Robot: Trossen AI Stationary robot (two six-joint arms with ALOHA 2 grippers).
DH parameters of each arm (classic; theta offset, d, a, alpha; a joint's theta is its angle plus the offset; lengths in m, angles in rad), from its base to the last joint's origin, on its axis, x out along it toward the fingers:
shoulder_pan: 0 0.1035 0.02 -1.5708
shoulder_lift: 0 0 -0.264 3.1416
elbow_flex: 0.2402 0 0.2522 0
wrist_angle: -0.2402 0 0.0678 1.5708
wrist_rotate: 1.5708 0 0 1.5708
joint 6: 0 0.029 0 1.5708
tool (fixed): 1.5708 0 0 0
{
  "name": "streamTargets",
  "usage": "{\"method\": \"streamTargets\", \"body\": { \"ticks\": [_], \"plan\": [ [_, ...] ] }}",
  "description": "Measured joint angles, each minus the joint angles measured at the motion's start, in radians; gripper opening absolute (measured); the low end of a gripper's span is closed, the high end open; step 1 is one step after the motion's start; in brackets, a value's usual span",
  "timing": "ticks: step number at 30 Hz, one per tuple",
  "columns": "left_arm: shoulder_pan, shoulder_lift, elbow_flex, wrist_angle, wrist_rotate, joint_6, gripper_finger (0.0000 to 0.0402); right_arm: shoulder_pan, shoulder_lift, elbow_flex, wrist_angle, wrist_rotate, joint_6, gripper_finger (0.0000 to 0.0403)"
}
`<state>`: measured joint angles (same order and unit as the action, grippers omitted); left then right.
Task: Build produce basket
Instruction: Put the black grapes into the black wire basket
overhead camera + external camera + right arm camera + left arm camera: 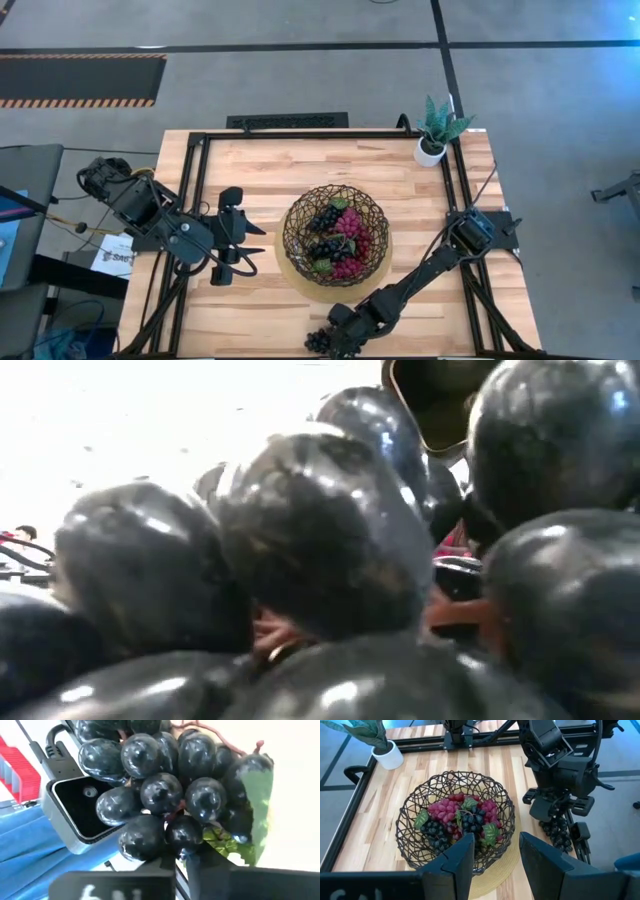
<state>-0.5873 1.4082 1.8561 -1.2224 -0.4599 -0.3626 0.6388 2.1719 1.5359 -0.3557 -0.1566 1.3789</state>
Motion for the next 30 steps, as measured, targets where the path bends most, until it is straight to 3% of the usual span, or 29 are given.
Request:
{"method": "streamTargets", "body": {
  "ticks": [8,13,20,30],
  "plan": [
    [0.000,0.000,0.000,0.000,0.003,0.000,0.0146,0.001,0.002,0.193,-0.129,0.028,-0.103,0.0007],
    [0.000,0.000,0.000,0.000,0.003,0.000,0.0146,-0.007,0.002,0.455,-0.477,0.130,-0.214,0.0003],
    [0.000,0.004,0.000,0.045,0.006,0.010,0.0146,-0.022,0.001,0.818,-0.976,0.381,-0.265,0.0002],
    [0.001,0.076,0.001,0.233,-0.048,0.144,0.0146,-0.045,-0.164,0.808,-1.052,0.642,-0.342,0.0001]
  ]
}}
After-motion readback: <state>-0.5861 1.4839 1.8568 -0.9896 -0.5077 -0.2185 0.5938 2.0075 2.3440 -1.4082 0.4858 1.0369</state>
